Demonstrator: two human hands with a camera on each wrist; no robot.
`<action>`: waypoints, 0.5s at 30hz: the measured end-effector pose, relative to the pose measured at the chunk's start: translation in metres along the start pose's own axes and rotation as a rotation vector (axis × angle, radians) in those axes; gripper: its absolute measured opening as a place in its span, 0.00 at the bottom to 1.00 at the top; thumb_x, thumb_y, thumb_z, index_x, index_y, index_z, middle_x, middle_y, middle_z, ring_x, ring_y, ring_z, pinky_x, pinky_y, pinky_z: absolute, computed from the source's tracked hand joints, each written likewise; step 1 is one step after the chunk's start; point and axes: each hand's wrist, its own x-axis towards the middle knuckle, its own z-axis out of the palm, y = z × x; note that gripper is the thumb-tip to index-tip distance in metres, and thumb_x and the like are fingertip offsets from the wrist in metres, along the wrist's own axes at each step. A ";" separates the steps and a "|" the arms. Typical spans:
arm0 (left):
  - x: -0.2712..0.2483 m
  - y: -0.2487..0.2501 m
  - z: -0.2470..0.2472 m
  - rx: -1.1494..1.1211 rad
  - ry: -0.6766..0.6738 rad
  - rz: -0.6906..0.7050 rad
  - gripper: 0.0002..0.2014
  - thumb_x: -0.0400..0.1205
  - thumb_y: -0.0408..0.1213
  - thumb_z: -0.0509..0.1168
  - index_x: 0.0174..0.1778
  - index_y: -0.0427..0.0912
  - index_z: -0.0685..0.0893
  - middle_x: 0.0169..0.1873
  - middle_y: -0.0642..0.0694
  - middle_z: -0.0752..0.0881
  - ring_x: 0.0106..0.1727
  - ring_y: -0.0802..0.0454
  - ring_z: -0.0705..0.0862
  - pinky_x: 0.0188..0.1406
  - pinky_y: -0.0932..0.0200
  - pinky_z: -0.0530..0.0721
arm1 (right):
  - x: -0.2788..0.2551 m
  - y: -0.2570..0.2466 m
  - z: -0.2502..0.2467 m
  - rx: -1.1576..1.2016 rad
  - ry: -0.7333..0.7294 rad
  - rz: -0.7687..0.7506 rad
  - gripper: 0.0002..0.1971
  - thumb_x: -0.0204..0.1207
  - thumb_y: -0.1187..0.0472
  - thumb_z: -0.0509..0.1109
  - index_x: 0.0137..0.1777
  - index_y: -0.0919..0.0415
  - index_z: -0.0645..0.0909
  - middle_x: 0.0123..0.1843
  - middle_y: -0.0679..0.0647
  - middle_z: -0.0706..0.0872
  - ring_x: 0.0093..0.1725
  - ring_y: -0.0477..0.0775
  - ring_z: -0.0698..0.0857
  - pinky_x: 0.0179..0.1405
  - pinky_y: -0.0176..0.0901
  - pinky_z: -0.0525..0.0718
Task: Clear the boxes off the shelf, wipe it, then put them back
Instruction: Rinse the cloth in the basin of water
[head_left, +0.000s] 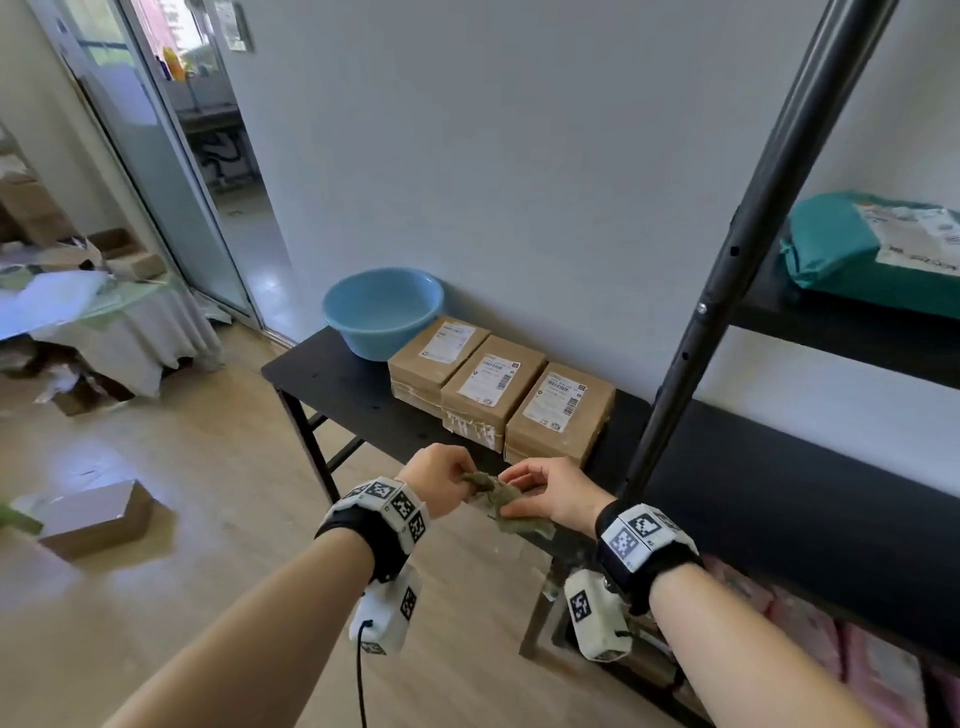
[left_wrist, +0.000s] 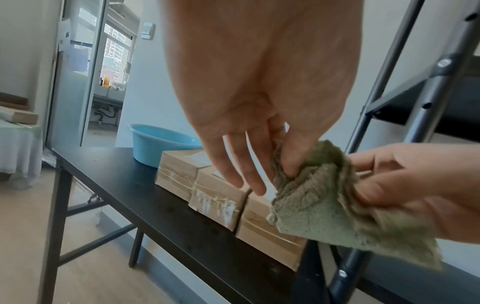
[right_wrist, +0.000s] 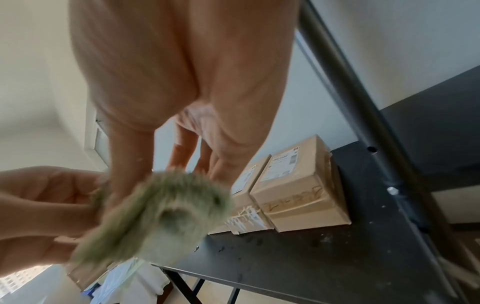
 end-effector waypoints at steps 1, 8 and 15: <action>0.001 -0.013 -0.012 -0.007 0.005 0.005 0.05 0.77 0.34 0.67 0.45 0.45 0.87 0.41 0.47 0.87 0.42 0.52 0.83 0.40 0.62 0.80 | 0.007 -0.007 0.010 -0.011 -0.015 0.012 0.21 0.63 0.64 0.82 0.57 0.57 0.84 0.53 0.55 0.89 0.56 0.53 0.87 0.60 0.46 0.85; 0.018 -0.087 -0.077 -0.080 -0.010 0.045 0.06 0.75 0.29 0.68 0.40 0.44 0.87 0.39 0.48 0.87 0.43 0.52 0.85 0.48 0.57 0.86 | 0.065 -0.056 0.068 -0.019 -0.041 0.028 0.16 0.65 0.69 0.80 0.49 0.52 0.84 0.48 0.52 0.89 0.51 0.51 0.87 0.58 0.44 0.86; 0.075 -0.138 -0.126 -0.171 -0.009 0.026 0.09 0.76 0.30 0.68 0.40 0.50 0.80 0.41 0.44 0.90 0.43 0.48 0.90 0.47 0.51 0.90 | 0.155 -0.085 0.077 -0.132 0.108 0.026 0.10 0.67 0.59 0.80 0.47 0.53 0.85 0.47 0.52 0.89 0.49 0.50 0.87 0.51 0.41 0.85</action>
